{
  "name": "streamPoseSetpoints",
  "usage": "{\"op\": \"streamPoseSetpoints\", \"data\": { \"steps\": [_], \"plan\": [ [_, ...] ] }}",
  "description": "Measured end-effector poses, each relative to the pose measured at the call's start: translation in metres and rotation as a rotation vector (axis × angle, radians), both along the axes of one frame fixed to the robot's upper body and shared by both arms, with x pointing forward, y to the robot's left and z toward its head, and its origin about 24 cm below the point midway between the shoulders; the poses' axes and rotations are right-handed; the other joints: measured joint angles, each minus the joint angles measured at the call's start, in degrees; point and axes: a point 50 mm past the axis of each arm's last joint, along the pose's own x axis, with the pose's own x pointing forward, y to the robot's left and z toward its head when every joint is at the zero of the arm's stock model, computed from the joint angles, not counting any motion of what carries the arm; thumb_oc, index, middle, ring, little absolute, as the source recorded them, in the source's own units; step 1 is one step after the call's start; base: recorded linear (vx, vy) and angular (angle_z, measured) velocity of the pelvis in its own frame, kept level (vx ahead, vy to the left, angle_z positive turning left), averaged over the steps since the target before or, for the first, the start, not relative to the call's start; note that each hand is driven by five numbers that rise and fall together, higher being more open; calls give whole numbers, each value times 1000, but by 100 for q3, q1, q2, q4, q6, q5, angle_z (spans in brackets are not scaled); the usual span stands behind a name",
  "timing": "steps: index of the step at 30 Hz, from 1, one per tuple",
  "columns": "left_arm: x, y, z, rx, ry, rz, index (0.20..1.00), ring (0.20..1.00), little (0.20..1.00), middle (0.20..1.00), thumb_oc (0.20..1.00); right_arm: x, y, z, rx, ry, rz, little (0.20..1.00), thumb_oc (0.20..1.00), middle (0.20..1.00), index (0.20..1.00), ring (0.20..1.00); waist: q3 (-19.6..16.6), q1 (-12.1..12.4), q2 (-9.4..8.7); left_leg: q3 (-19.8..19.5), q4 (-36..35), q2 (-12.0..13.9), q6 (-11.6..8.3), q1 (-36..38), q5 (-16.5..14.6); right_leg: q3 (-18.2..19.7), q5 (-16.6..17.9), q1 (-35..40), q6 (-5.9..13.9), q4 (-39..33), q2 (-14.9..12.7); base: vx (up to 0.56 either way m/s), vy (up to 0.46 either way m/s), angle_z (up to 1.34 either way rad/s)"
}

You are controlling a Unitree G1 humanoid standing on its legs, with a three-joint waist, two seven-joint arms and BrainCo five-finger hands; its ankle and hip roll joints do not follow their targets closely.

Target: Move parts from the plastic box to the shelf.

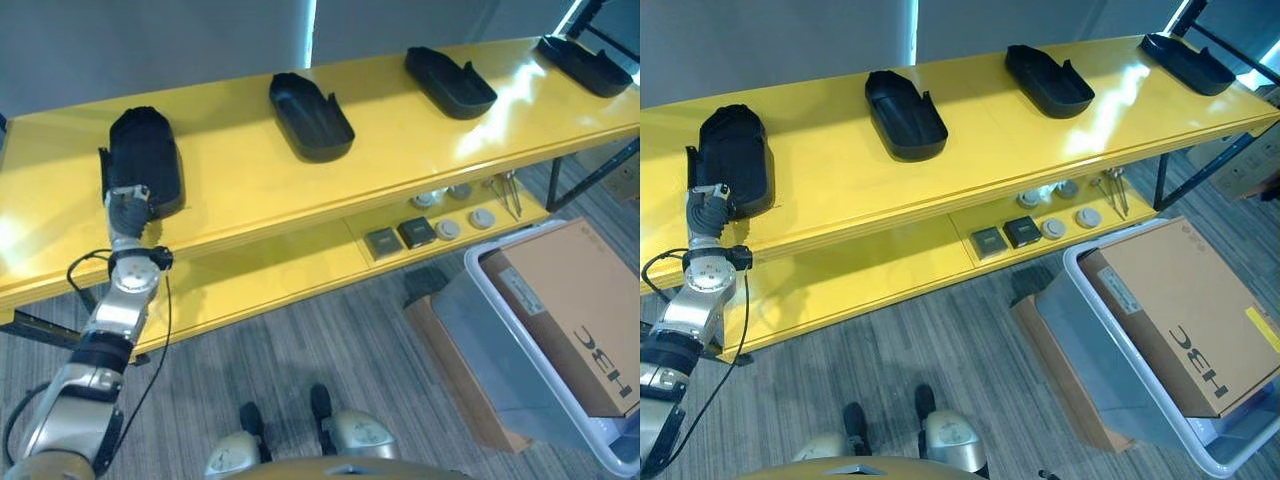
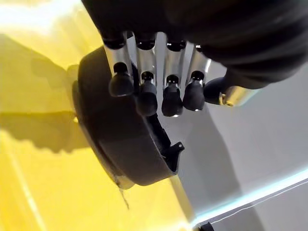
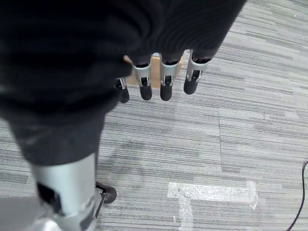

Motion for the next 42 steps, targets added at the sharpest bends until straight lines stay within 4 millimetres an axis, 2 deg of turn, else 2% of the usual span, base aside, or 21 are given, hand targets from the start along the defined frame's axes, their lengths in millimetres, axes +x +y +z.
{"op": "streamPoseSetpoints", "data": {
  "steps": [4,7,13,16,24,27,28,29,30,32,37,40,42],
  "plan": [
    [1,4,-5,-5,33,21,200,200,200,200,200,1,1,0,9,7,26,1000,1000,1000,1000,1000,4,-19,-12,8,115,13,-3,-2,-65,10,1,37,0,5,9,20,-15,-2],
    [6,8,-4,-2,50,46,200,200,200,200,200,0,4,-1,15,18,48,1000,1000,1000,1000,1000,45,-9,-92,6,312,42,-12,-54,-160,5,-2,67,-1,29,14,-21,-53,0],
    [18,22,21,18,7,112,200,200,200,200,200,-1,7,-3,19,34,80,1000,1000,1000,1000,1000,102,-14,-295,-7,693,99,-9,-479,-299,3,-16,-266,-26,200,15,-63,-45,0],
    [25,36,53,54,-54,163,200,200,200,200,200,14,15,-3,38,2,130,1000,1000,1000,1000,1000,264,-71,-509,-6,977,117,18,-821,-312,5,127,-479,13,248,-8,-75,-24,-2],
    [25,36,51,34,-45,153,200,200,200,200,200,16,17,-2,47,-12,129,1000,1000,1000,1000,1000,270,-104,-506,5,967,122,43,-706,-336,2,124,-383,4,215,-15,30,-5,0],
    [21,32,41,10,-39,118,200,200,200,200,200,16,17,-2,49,-13,127,1000,1000,1000,1000,1000,248,-123,-480,10,934,115,-9,-540,-333,7,128,-205,6,168,-12,71,25,-3],
    [20,27,36,-2,-50,97,222,222,222,222,222,14,18,-2,50,-13,125,1000,1000,1000,1000,1000,238,-114,-456,21,867,102,-8,-456,-322,15,128,-138,5,162,-14,37,30,-2],
    [17,18,29,-21,-63,62,282,282,282,282,282,11,18,-2,54,-10,124,1000,1000,1000,1000,1000,203,-98,-419,23,809,82,-5,-377,-315,19,129,-67,5,138,-18,16,39,-2],
    [13,11,23,-38,-75,31,473,473,473,473,473,10,20,-2,59,-12,124,1000,1000,1000,1000,1000,168,-96,-381,27,761,68,-1,-310,-311,20,128,-15,4,111,-24,1,45,-3],
    [6,-4,17,-73,-101,-18,1000,1000,1000,1000,1000,7,21,-2,63,-12,123,1000,1000,1000,1000,1000,60,-78,-290,47,735,63,31,-286,-294,32,128,-2,5,90,-26,1,55,-5],
    [-11,-35,23,-151,-214,-138,1000,1000,1000,1000,1000,2,11,1,29,-68,38,1000,1000,1000,1000,1000,-76,3,-84,75,553,15,43,-102,-252,48,123,111,11,58,-48,15,73,-1],
    [-31,-54,31,-187,-287,-234,1000,1000,1000,1000,1000,10,1,9,26,-198,-90,1000,1000,1000,1000,1000,-249,39,48,70,375,-29,23,11,-243,47,89,180,40,36,-76,11,74,2],
    [-42,-57,33,-210,-310,-251,1000,1000,1000,1000,1000,29,0,21,50,-315,-124,1000,1000,1000,1000,1000,-324,82,132,67,373,-40,26,30,-243,48,89,216,41,38,-84,-2,86,0]
  ]
}}
